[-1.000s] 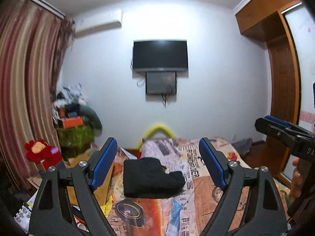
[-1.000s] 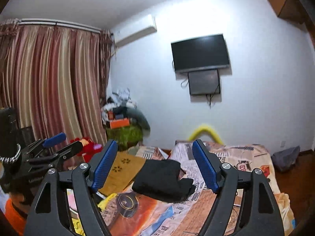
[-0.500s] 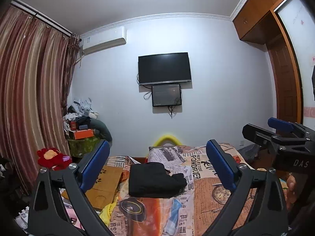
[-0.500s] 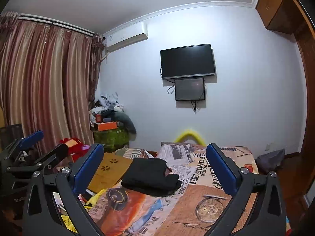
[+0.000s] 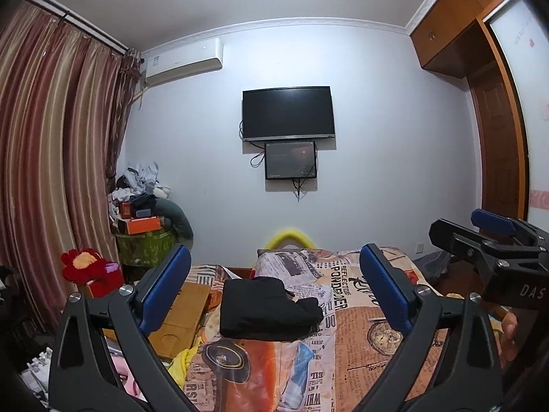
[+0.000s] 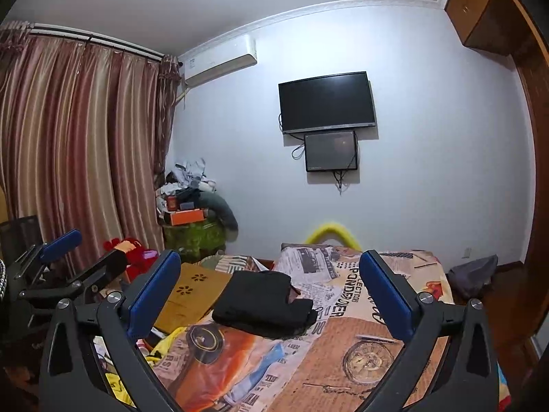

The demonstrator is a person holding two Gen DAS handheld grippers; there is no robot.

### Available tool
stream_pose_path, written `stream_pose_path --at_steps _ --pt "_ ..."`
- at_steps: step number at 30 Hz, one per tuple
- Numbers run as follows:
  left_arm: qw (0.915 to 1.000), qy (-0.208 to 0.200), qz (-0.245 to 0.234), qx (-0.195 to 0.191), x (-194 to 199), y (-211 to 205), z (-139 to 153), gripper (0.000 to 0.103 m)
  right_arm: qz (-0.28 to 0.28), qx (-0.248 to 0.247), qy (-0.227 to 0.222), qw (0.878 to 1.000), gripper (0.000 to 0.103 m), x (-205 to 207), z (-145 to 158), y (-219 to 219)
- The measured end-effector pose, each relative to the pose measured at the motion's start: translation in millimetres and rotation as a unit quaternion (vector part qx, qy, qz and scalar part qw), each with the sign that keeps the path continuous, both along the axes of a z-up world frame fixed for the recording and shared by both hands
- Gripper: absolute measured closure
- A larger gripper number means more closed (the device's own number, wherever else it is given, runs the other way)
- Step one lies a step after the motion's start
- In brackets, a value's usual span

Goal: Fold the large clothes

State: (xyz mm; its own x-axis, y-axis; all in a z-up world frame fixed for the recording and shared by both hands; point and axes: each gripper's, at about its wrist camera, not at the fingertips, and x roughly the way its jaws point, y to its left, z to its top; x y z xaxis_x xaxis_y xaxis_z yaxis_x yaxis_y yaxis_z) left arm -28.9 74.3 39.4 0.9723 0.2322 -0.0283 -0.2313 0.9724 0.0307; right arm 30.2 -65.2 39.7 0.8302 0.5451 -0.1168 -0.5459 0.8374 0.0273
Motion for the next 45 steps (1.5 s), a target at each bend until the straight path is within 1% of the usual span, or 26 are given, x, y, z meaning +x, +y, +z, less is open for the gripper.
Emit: stream_pose_path --at_steps 7,17,28,38,45 --pt "0.9998 -0.001 0.008 -0.016 3 9 1 0.003 -0.002 -0.001 0.003 1.000 0.000 -4 3 -2" --pt "0.9995 0.001 0.018 -0.027 5 12 -2 0.003 0.000 0.000 0.007 1.000 0.000 -6 7 -6" --pt "0.9994 0.001 0.025 -0.021 5 10 -3 0.003 0.000 0.001 0.009 1.000 0.000 -7 8 -8" --pt "0.9994 0.000 0.020 -0.027 5 11 -3 0.003 -0.001 0.002 0.009 1.000 0.000 -7 10 -11" --pt "0.9995 0.002 0.006 -0.029 8 8 -3 0.003 -0.006 0.002 0.008 1.000 0.000 -7 10 -12"
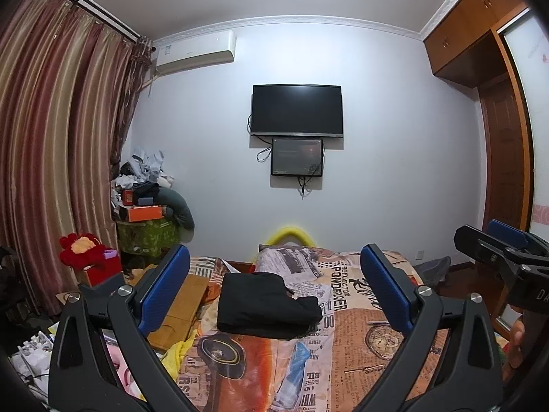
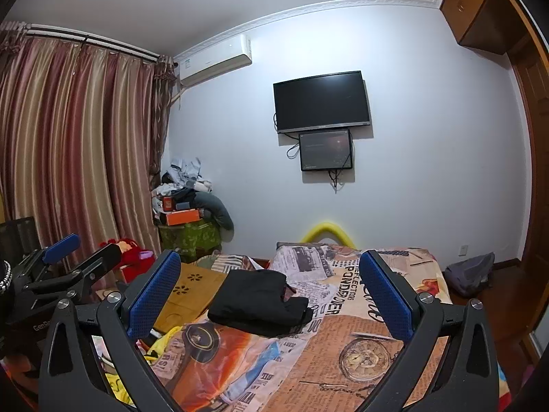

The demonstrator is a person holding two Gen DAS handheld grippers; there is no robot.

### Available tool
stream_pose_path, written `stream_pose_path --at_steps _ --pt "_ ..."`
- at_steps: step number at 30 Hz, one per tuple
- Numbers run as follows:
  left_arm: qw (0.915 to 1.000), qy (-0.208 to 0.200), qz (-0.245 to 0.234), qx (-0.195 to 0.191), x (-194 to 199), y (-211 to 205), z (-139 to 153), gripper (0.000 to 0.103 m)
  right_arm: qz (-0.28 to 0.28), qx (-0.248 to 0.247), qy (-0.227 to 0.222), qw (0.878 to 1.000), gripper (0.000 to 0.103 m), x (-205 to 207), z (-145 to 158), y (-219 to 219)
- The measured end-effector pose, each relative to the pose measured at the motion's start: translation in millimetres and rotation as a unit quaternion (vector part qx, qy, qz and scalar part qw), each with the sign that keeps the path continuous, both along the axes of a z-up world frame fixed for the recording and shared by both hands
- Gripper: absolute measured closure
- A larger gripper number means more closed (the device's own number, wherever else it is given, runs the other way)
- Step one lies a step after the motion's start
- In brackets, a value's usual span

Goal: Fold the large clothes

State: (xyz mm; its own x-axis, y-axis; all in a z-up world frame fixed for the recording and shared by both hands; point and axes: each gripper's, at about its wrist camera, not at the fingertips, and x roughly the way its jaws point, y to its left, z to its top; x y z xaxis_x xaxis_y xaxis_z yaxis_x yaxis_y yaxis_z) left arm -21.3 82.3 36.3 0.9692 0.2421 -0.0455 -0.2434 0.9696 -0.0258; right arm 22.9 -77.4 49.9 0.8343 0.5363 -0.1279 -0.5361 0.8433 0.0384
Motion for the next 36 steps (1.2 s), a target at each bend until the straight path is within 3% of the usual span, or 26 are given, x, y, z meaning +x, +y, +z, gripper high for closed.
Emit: stream_pose_path --at_steps 36 --pt "0.9997 0.017 0.004 -0.019 9.3 -0.2 -6.5 0.003 -0.001 -0.004 0.012 1.000 0.000 5.8 -3.0 6.6"
